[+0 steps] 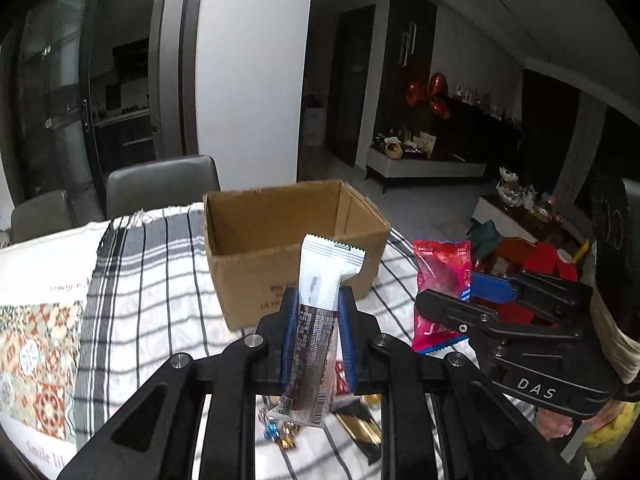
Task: Organize snacks
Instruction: 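Carry the white bar and red bag into the cardboard box and open both tools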
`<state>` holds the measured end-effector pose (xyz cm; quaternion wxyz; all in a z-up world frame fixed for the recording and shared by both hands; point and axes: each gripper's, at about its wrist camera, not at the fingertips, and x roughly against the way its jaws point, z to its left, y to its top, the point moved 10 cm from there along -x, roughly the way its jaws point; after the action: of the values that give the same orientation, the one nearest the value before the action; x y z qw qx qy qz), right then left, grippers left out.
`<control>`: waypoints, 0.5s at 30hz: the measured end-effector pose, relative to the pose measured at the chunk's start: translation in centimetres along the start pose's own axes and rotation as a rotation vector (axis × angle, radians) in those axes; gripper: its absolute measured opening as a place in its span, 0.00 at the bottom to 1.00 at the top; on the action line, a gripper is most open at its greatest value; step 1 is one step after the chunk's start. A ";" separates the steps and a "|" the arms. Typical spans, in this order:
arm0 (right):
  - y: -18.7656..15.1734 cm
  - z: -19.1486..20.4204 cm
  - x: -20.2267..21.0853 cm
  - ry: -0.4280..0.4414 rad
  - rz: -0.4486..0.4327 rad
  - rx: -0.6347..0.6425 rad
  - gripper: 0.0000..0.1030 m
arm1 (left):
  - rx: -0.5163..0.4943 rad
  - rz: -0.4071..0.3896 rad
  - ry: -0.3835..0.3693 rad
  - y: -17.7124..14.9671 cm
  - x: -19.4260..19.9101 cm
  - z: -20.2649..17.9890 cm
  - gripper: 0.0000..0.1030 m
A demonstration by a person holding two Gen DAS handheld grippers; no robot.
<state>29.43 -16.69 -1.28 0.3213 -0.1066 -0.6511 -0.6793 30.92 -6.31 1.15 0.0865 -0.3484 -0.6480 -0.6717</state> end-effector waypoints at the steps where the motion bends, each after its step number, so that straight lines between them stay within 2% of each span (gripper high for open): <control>1: 0.6 -0.3 -0.5 -0.001 0.000 -0.001 0.41 | -0.002 0.001 0.005 0.6 -0.3 0.2 0.20; 8: 4.5 -2.1 -3.0 -0.045 -0.026 0.009 0.41 | 0.001 0.008 0.013 4.0 -3.0 1.3 0.20; 15: 7.7 -3.7 -6.5 -0.056 -0.014 0.008 0.41 | 0.018 -0.002 0.030 7.7 -6.1 3.3 0.20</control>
<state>39.88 -17.84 0.90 0.2986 -0.1196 -0.6632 -0.6758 40.99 -6.43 3.52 0.0986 -0.3369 -0.6531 -0.6710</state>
